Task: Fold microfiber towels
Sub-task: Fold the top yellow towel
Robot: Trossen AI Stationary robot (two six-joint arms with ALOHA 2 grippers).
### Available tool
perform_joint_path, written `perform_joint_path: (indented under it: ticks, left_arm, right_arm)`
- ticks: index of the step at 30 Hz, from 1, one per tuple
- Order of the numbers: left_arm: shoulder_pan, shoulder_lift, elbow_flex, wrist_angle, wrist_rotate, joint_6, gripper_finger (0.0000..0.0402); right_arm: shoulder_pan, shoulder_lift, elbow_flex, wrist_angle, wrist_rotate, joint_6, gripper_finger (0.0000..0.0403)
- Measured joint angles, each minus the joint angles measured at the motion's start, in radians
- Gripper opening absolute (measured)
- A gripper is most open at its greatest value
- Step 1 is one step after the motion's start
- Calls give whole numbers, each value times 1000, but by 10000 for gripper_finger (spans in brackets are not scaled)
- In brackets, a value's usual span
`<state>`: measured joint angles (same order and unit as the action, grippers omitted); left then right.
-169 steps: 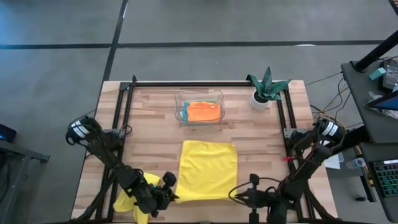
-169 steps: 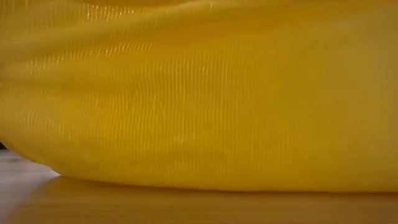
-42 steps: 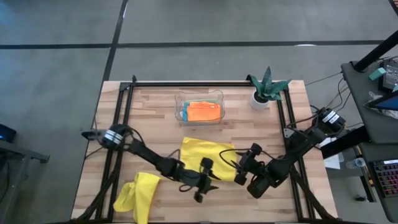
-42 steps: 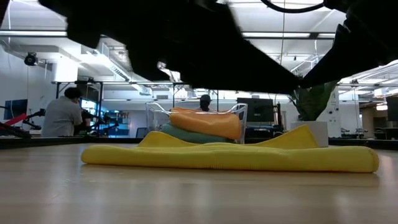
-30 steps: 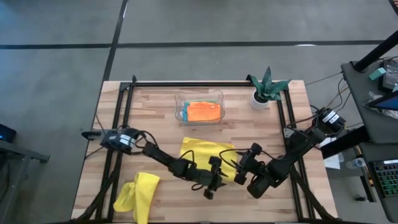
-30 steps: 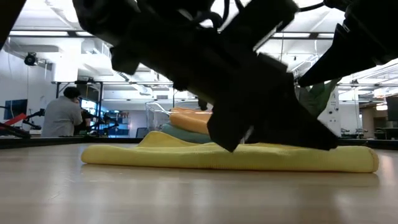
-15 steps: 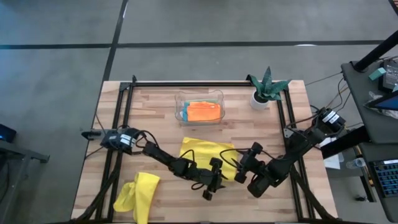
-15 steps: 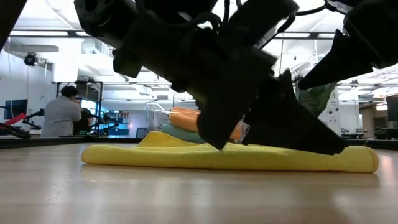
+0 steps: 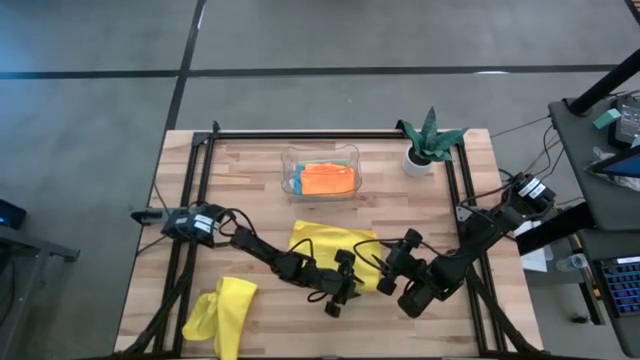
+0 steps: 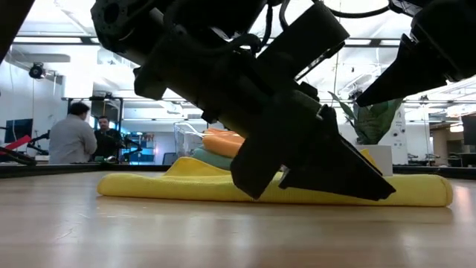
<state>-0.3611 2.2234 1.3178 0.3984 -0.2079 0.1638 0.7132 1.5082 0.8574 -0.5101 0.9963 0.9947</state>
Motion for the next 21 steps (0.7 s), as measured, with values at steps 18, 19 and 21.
perform_joint_path:
  ticks: [18,19,21]
  left_arm:
    - [0,0,-9,-56,-58,5,8]
    - [1,0,-9,-60,-55,9,7]
    - [2,-1,-9,-74,-43,26,5]
  right_arm:
    - [0,0,0,19,0,-2,187]
    - [0,0,0,19,0,-3,187]
    - [0,0,0,19,0,-3,187]
